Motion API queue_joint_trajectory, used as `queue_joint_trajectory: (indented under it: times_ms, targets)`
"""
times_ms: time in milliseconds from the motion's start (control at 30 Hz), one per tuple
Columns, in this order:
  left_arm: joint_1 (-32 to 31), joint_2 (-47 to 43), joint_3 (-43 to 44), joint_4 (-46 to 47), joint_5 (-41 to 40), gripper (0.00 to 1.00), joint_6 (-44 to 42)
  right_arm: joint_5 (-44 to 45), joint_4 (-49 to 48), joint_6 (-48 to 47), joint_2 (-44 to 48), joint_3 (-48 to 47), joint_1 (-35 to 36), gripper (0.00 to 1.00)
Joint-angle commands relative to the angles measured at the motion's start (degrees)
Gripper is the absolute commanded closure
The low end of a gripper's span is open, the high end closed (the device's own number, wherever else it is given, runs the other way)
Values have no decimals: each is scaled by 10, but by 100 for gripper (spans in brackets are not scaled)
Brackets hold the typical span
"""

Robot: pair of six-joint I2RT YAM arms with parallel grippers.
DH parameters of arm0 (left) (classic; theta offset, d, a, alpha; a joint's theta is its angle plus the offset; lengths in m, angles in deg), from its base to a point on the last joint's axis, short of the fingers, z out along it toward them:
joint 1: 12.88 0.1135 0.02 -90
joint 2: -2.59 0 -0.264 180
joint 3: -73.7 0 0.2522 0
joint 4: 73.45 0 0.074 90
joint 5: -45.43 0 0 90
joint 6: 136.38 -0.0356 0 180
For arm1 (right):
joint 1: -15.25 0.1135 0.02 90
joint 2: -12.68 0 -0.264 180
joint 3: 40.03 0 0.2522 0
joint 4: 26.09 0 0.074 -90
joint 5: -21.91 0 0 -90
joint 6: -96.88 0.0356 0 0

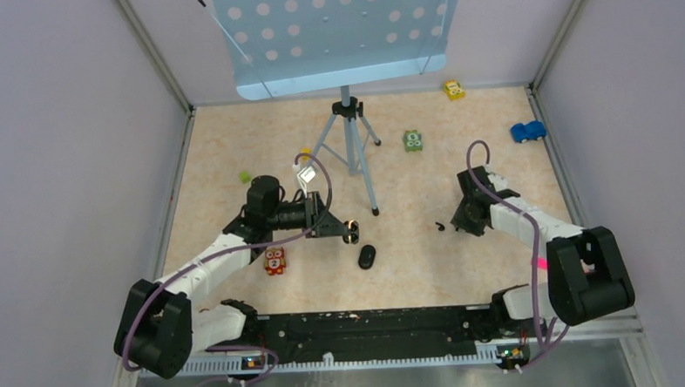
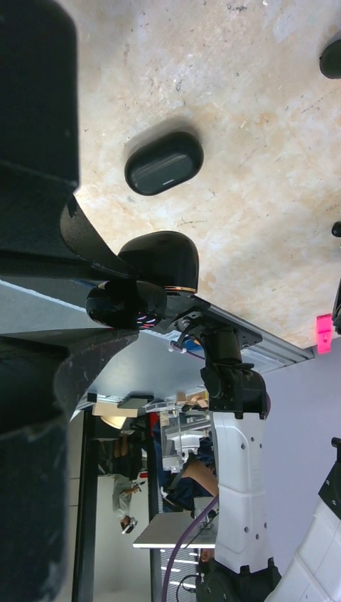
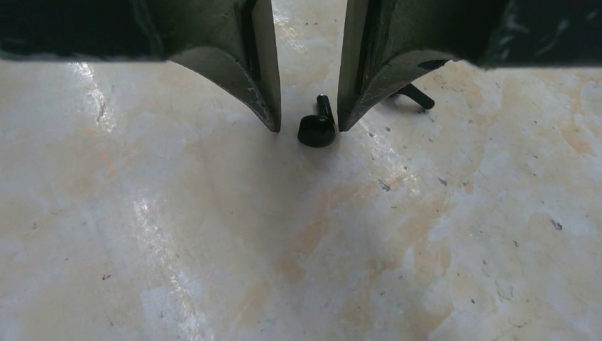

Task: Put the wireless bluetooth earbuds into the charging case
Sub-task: Adjust the right earbud at the center of the board.

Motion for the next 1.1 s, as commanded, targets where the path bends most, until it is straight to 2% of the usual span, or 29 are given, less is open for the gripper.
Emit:
queue_joint_trajectory:
  times_ms: [0, 67, 333, 600, 867, 1067]
  targets:
    - [1, 8, 3, 17, 15, 100, -14, 21, -17, 11, -17, -24, 10, 68]
    - [0, 12, 4, 18, 18, 100, -14, 28, -17, 10, -21, -25, 10, 72]
    - [1, 24, 11, 18, 26, 100, -18, 39, -9, 7, -43, -30, 11, 74]
    - [0, 38, 8, 31, 28, 100, -12, 25, -3, 7, -5, -33, 11, 84]
    - [0, 52, 14, 33, 34, 100, -11, 19, -5, -19, 45, -22, 11, 83]
    - [0, 50, 14, 33, 33, 100, -8, -12, -24, -50, 40, 3, 13, 84]
